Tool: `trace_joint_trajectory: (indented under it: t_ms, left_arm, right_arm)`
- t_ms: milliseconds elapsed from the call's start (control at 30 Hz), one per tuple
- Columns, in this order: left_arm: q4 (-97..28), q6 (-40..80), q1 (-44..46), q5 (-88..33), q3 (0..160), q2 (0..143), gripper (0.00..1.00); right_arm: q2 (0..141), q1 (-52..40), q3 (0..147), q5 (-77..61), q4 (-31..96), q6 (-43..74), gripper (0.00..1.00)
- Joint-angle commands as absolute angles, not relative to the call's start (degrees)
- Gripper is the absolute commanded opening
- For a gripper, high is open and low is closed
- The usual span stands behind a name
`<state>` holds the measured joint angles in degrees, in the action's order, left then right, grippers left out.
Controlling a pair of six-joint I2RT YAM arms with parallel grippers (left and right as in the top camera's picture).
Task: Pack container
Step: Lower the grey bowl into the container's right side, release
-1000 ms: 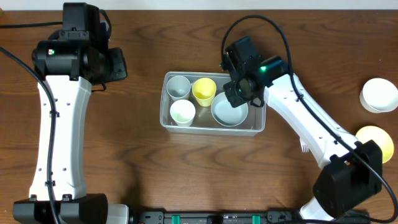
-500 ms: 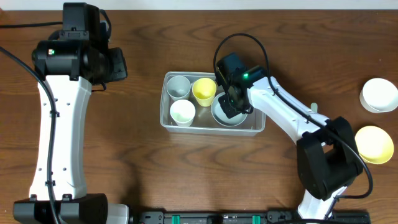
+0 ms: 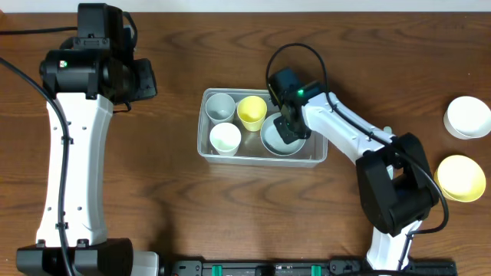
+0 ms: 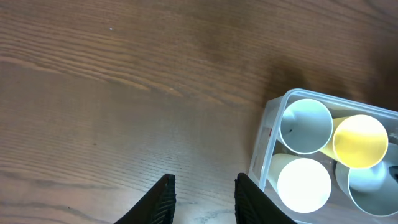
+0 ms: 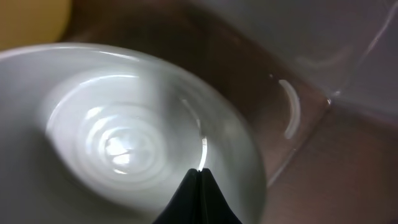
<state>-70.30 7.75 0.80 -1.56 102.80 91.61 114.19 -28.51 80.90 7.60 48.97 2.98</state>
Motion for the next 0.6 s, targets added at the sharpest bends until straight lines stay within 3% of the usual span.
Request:
trace_joint_trajectory:
  t_ms: [0, 567]
  left_arm:
    - [-70.5, 8.4, 0.7, -2.0, 102.4, 91.8, 0.33]
    - [-70.5, 8.4, 0.7, -2.0, 102.4, 91.8, 0.33]
  right_arm:
    - [114.5, -26.8, 80.8, 9.1, 48.3, 3.3, 0.01]
    - [114.5, -23.9, 80.8, 15.1, 45.6, 7.2, 0.04]
